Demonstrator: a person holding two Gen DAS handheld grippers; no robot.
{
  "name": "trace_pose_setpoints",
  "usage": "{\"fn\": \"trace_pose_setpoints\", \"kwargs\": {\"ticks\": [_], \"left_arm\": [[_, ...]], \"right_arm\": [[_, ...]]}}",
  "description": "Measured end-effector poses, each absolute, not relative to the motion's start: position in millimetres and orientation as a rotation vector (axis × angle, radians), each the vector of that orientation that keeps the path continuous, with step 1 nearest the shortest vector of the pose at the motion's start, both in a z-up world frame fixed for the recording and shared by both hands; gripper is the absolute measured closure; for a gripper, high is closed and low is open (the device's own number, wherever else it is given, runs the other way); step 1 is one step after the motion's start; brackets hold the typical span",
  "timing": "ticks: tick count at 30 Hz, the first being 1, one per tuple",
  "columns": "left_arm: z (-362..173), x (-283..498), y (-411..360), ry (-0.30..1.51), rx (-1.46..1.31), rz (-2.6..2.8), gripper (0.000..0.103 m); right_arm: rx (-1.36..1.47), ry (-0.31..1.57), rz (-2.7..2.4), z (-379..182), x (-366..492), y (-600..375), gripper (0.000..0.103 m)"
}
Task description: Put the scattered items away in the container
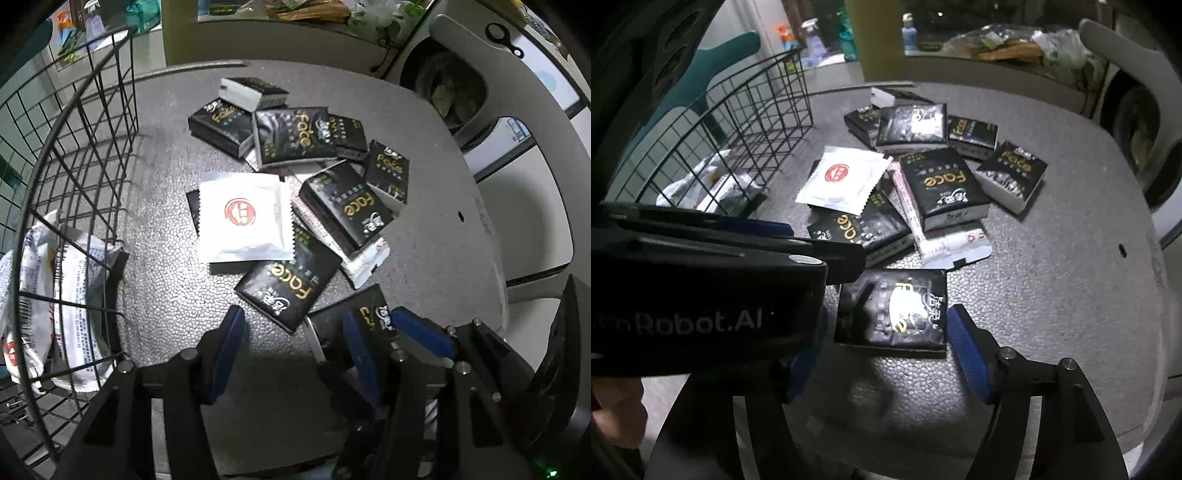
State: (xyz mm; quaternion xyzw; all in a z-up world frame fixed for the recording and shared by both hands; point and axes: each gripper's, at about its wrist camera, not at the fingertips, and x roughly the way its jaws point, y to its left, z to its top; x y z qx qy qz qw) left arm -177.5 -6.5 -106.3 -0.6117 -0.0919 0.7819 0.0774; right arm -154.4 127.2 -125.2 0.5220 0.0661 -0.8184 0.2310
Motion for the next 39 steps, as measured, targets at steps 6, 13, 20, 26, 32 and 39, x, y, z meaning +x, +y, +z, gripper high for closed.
{"fn": "trace_pose_setpoints", "kwargs": {"ticks": [6, 13, 20, 26, 32, 39], "left_arm": [[-112.4, -179.0, -7.1, -0.297, -1.827, 2.322, 0.041], [-111.9, -187.8, 8.2, -0.191, -1.791, 2.35, 0.041], [-116.4, -197.7, 25.2, -0.063, -1.765, 2.368, 0.034], [-119.3, -209.1, 31.8, 0.027, -1.743, 2.401, 0.034], [-123.1, -202.3, 32.8, 0.047, -1.74, 2.375, 0.034], [-134.1, -174.4, 22.1, -0.062, -1.8, 2.305, 0.034]], "right_arm": [[1.474, 0.173, -2.246, -128.4, -157.1, 142.3, 0.038], [1.514, 0.13, -2.281, -125.6, -158.9, 181.4, 0.038], [1.516, 0.08, -2.292, -126.9, -163.1, 193.6, 0.038], [1.502, 0.064, -2.293, -123.6, -160.7, 197.6, 0.038], [1.502, 0.055, -2.302, -122.6, -163.2, 196.9, 0.038], [1.496, 0.051, -2.319, -121.5, -162.6, 198.5, 0.038]]}}
